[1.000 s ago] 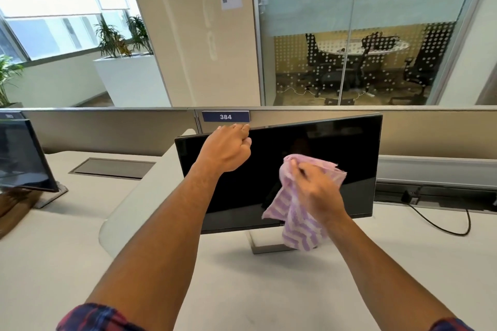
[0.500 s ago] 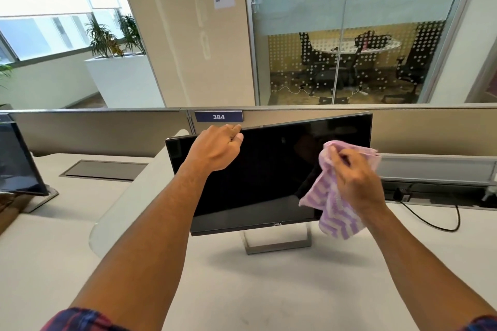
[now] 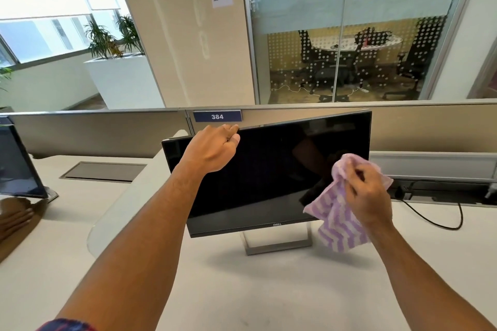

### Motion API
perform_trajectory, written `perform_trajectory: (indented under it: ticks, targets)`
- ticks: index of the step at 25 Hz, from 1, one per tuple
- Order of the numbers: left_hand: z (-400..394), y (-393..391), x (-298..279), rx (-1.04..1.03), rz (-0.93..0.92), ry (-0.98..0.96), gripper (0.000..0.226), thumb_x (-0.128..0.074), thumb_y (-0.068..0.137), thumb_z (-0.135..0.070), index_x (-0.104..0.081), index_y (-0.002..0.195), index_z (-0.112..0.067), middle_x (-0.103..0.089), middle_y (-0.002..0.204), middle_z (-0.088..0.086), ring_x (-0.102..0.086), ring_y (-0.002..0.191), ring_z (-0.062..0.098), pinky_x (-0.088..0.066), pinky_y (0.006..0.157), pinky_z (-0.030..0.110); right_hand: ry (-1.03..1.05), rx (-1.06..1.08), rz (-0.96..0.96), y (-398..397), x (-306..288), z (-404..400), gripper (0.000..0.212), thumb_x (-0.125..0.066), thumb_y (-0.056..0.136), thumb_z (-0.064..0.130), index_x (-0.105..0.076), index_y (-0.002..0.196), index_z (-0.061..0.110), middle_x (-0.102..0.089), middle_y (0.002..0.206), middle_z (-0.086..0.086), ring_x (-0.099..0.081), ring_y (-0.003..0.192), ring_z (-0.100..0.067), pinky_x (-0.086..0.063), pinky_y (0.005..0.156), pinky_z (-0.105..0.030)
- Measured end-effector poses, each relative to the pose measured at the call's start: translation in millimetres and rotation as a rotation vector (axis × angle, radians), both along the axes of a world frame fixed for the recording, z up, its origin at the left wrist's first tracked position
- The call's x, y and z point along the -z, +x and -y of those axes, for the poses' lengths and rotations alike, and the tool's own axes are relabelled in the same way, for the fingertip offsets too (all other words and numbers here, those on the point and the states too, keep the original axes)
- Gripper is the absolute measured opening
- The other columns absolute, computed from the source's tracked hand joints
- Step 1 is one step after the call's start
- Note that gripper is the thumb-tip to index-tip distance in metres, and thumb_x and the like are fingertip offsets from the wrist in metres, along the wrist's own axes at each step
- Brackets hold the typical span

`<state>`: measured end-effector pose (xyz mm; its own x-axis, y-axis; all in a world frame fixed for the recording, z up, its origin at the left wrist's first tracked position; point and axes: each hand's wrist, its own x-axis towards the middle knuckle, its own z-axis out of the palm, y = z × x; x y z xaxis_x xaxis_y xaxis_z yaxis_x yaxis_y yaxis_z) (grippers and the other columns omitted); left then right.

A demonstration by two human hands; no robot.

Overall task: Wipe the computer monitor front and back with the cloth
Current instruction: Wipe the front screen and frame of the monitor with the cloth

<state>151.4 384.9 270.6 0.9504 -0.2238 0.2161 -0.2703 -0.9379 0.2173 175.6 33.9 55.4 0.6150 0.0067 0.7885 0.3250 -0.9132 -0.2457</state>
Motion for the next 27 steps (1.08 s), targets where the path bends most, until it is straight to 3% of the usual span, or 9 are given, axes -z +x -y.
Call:
perform_trajectory:
  ticks: [2, 5, 8, 11, 15, 19, 21, 24, 27]
  targets:
    - [-0.5, 0.4, 1.1, -0.007, -0.003, -0.006, 0.047, -0.032, 0.106, -0.030, -0.047, 0.147, -0.013, -0.049, 0.150, 0.006, -0.046, 0.137, 0.027, -0.032, 0.113, 0.040, 0.266, 0.092, -0.048, -3.1, -0.6, -4.4, 0.046, -0.058, 0.098, 0.010, -0.053, 0.143, 0.005, -0.055, 0.121, -0.014, -0.058, 0.102, -0.026, -0.058, 0.079, -0.037]
    - [-0.8, 0.7, 1.8, -0.008, -0.003, -0.003, 0.048, -0.032, 0.106, -0.031, -0.045, 0.149, -0.014, -0.046, 0.153, 0.004, -0.042, 0.140, 0.025, -0.029, 0.115, 0.040, 0.046, -0.048, -0.038, -11.5, 9.3, -14.4, 0.040, -0.052, 0.101, 0.019, -0.057, 0.139, 0.009, -0.056, 0.127, -0.009, -0.058, 0.112, -0.021, -0.060, 0.085, -0.038]
    - [-1.5, -0.2, 1.1, -0.007, 0.001, -0.005, 0.048, -0.032, 0.106, -0.031, -0.045, 0.149, -0.014, -0.046, 0.152, 0.004, -0.043, 0.140, 0.025, -0.029, 0.115, 0.039, 0.149, -0.011, 0.035, -3.7, -9.5, -11.1, 0.039, -0.052, 0.102, 0.025, -0.059, 0.137, 0.010, -0.057, 0.129, -0.004, -0.053, 0.116, -0.004, -0.055, 0.091, -0.021]
    - [-1.2, -0.8, 1.2, -0.003, 0.001, -0.003, 0.047, -0.032, 0.106, -0.030, -0.046, 0.148, -0.013, -0.047, 0.151, 0.005, -0.044, 0.139, 0.026, -0.031, 0.115, 0.040, 0.085, 0.003, 0.091, 4.2, -19.0, -11.0, 0.041, -0.053, 0.096, 0.015, -0.062, 0.134, 0.001, -0.059, 0.132, -0.017, -0.053, 0.123, -0.033, -0.051, 0.100, -0.044]
    - [-0.8, -1.6, -0.2, 0.001, -0.003, -0.021, 0.047, -0.033, 0.106, -0.030, -0.047, 0.147, -0.013, -0.048, 0.151, 0.005, -0.045, 0.138, 0.026, -0.031, 0.114, 0.039, 0.308, 0.090, 0.050, 0.1, -2.6, -42.7, 0.035, -0.058, 0.099, 0.007, -0.062, 0.133, 0.001, -0.057, 0.135, -0.016, -0.055, 0.119, -0.035, -0.050, 0.098, -0.043]
    - [-1.6, -2.8, -2.2, 0.004, -0.017, -0.012, 0.047, -0.032, 0.106, -0.030, -0.045, 0.148, -0.013, -0.046, 0.152, 0.005, -0.043, 0.139, 0.026, -0.030, 0.115, 0.040, -0.017, -0.072, 0.017, -10.4, 25.7, -50.1, 0.046, -0.058, 0.096, 0.014, -0.055, 0.141, 0.002, -0.047, 0.144, -0.018, -0.050, 0.126, -0.036, -0.047, 0.105, -0.046]
    - [-2.9, -3.1, -1.7, 0.001, -0.003, 0.006, 0.047, -0.032, 0.106, -0.030, -0.047, 0.147, -0.013, -0.046, 0.152, 0.005, -0.043, 0.139, 0.026, -0.030, 0.114, 0.040, 0.080, -0.063, 0.020, -4.1, 21.9, -35.1, 0.045, -0.058, 0.095, -0.001, -0.054, 0.141, 0.000, -0.047, 0.141, -0.019, -0.049, 0.128, -0.036, -0.049, 0.103, -0.050]
    - [-2.2, -4.3, -1.8, 0.004, 0.010, 0.013, 0.046, -0.033, 0.105, -0.030, -0.051, 0.144, -0.013, -0.049, 0.150, 0.006, -0.046, 0.137, 0.026, -0.032, 0.112, 0.040, 0.421, 0.017, -0.010, -5.1, 14.4, -43.7, 0.045, -0.055, 0.092, -0.011, -0.058, 0.135, -0.002, -0.052, 0.123, -0.004, -0.053, 0.108, -0.025, -0.051, 0.088, -0.028]
    - [-4.6, -3.9, -4.6, 0.016, -0.016, 0.006, 0.047, -0.033, 0.106, -0.030, -0.047, 0.147, -0.013, -0.047, 0.152, 0.004, -0.043, 0.140, 0.025, -0.031, 0.115, 0.039, 0.168, -0.226, -0.009, -14.3, 7.1, -87.2, 0.034, -0.058, 0.097, 0.005, -0.060, 0.130, 0.012, -0.055, 0.110, 0.013, -0.051, 0.096, -0.009, -0.047, 0.085, -0.011]
